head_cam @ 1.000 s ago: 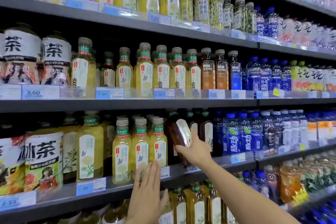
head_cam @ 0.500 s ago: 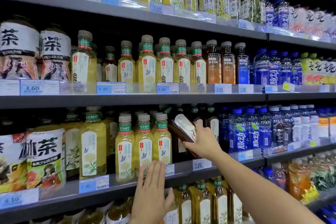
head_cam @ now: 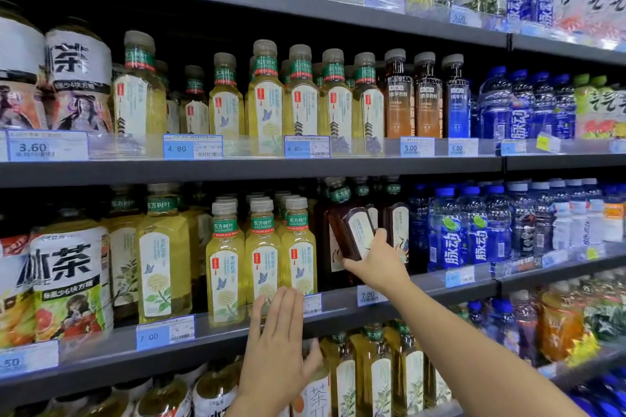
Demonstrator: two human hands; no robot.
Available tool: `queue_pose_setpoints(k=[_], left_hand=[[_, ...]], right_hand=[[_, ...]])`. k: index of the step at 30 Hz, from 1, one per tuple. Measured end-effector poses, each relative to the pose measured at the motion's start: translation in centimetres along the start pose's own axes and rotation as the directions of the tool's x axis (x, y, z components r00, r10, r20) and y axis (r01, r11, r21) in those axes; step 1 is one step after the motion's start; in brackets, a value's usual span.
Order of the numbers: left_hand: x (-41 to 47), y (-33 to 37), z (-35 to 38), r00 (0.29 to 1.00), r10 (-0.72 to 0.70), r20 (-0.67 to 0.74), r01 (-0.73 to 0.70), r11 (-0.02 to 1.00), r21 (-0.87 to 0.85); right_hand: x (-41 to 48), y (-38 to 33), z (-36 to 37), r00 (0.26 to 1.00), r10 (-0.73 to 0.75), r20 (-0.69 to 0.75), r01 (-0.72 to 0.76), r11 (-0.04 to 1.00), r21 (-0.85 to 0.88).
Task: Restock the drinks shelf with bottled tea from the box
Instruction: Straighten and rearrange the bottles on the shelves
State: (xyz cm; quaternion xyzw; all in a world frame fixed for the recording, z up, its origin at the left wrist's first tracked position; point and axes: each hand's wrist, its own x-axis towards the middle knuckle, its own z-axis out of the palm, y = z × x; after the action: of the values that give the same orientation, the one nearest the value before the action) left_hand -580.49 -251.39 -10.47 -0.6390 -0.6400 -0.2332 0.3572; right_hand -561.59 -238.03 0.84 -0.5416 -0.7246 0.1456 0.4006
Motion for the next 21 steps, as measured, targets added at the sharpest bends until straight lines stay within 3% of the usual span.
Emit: queue_pose_setpoints(k=[5, 21], left_hand=[[0.0, 0.1, 0.1, 1.000, 0.007, 0.000, -0.007, 1.000, 0.013], [-0.1, 0.4, -0.6, 0.999, 0.005, 0.033, -0.005, 1.000, -0.003]], right_hand=[[-0.9, 0.4, -0.2, 0.990, 0.124, -0.066, -0.125, 0.992, -0.020], [-1.9, -1.2, 1.5, 0.991, 0.125, -0.054, -0.133, 0.973, -0.187]])
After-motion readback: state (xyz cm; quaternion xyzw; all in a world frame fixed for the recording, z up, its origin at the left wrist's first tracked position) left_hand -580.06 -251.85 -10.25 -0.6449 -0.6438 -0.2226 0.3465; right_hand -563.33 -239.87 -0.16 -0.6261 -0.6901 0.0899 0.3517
